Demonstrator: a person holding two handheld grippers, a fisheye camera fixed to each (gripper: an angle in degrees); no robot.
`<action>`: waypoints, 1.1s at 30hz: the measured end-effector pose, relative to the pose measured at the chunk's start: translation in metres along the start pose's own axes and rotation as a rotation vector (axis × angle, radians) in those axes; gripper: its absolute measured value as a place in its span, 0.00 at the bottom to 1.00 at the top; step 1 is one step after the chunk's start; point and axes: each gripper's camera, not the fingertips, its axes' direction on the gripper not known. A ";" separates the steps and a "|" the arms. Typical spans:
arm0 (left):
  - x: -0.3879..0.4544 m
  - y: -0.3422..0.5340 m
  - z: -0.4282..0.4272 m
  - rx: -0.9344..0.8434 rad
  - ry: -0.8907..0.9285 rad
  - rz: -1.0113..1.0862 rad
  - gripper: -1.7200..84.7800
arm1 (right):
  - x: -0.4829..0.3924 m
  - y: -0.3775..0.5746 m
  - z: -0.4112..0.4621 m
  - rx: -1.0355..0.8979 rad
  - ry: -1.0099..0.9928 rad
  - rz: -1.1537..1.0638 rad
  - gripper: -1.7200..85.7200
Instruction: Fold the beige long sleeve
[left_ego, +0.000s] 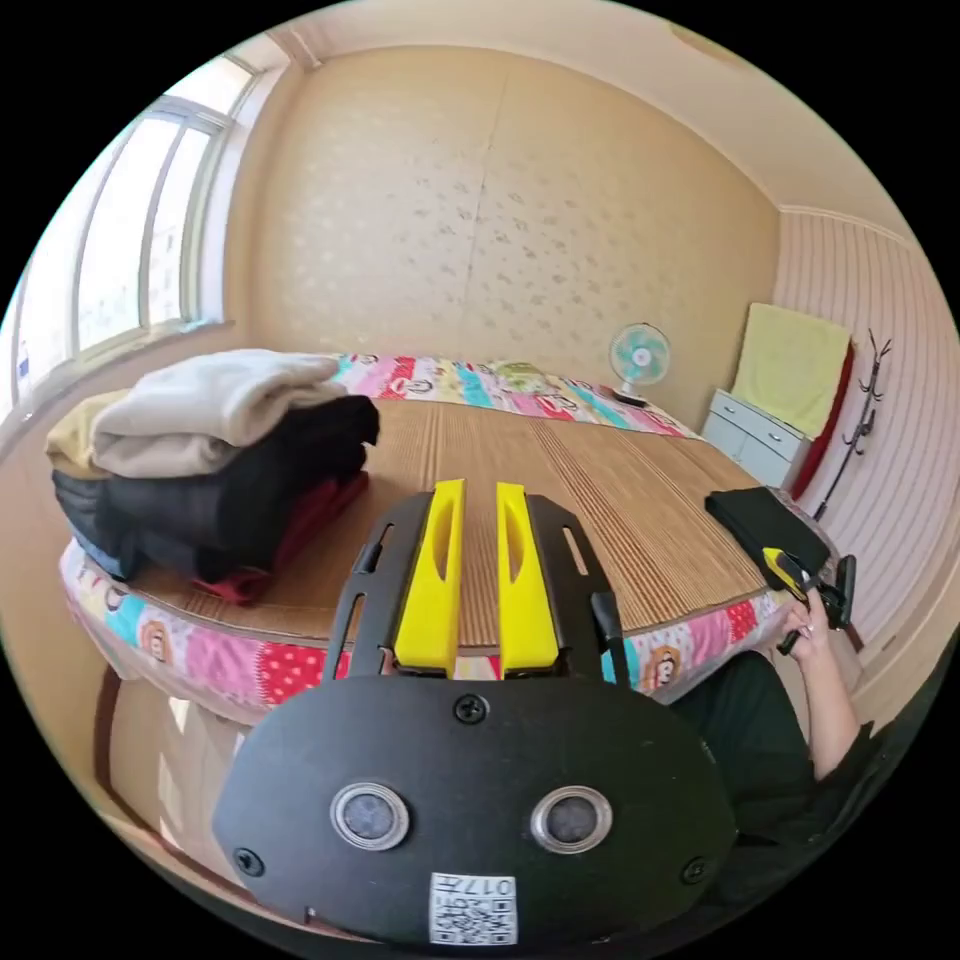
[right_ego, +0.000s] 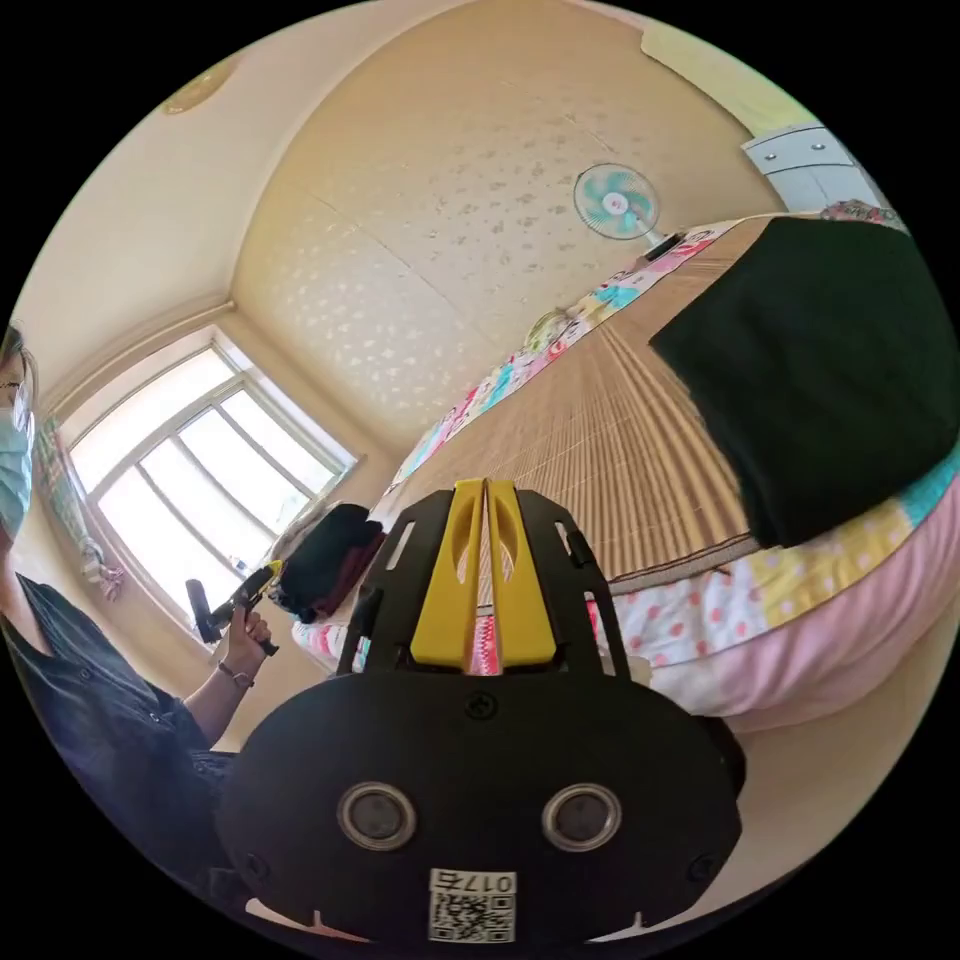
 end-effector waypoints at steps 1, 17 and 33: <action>-0.014 -0.017 -0.011 0.024 -0.128 -0.003 0.10 | -0.001 0.015 0.017 -0.040 -0.028 0.006 0.03; -0.008 -0.189 0.061 -0.137 -0.207 -0.040 0.05 | 0.011 0.067 0.003 -0.111 -0.434 -0.152 0.03; 0.331 -0.206 0.086 -0.218 0.532 0.507 0.04 | 0.051 0.058 -0.029 -0.098 -0.694 -0.191 0.02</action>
